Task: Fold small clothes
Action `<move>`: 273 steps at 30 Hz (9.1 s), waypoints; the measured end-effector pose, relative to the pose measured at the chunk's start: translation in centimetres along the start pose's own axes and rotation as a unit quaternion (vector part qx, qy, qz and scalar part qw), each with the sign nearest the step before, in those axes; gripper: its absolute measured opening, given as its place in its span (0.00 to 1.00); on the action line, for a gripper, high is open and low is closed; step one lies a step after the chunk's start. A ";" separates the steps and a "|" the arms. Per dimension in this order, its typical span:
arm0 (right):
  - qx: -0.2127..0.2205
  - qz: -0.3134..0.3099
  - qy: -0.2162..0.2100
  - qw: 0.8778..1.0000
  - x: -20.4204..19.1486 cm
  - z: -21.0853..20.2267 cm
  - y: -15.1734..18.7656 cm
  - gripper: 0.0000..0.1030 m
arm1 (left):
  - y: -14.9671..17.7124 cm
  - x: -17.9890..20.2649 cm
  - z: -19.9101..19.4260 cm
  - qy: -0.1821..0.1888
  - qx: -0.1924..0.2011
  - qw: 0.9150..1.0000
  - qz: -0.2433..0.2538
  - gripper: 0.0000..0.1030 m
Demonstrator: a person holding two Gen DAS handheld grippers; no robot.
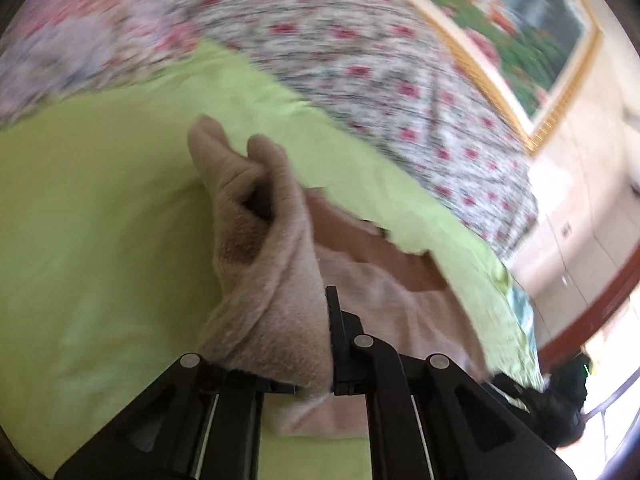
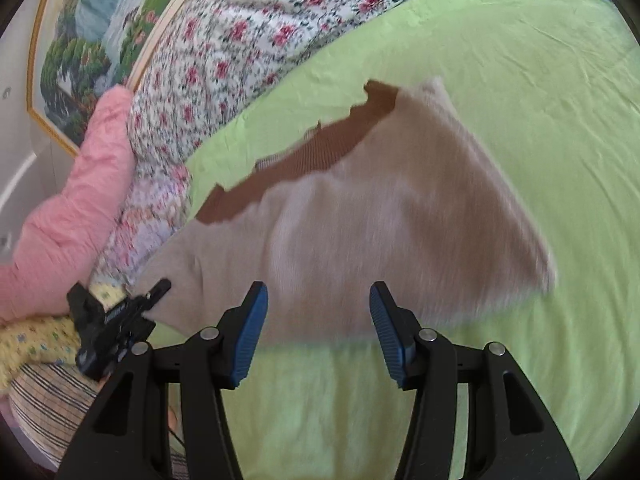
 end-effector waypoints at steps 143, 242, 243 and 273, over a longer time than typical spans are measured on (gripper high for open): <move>-0.182 -0.104 -0.127 0.970 -9.7 12.0 6.5 0.51 | 2.8 -9.0 -1.7 0.054 -0.145 0.988 -0.026 0.65; -0.095 -0.231 -0.002 0.968 -11.0 6.3 9.5 0.14 | 5.3 -3.2 -3.8 -0.003 -0.139 0.983 0.119 0.04; -0.106 -0.232 0.011 0.967 -10.0 6.9 9.7 0.12 | 5.8 -3.6 -3.5 -0.004 -0.142 0.983 0.115 0.04; -0.106 -0.205 0.004 0.973 -7.4 0.9 13.4 0.06 | 11.5 -5.1 -10.9 -0.015 -0.154 0.980 0.124 0.04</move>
Point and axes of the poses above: each gripper's, at about its wrist camera, not at the fingertips, and z roughly the way its jaws point, x to its right, y to its underside, the point moved 9 cm from there along z, roughly the way its jaws point, and after that the axes turned 13 degrees about x, right-handed, at the moved point
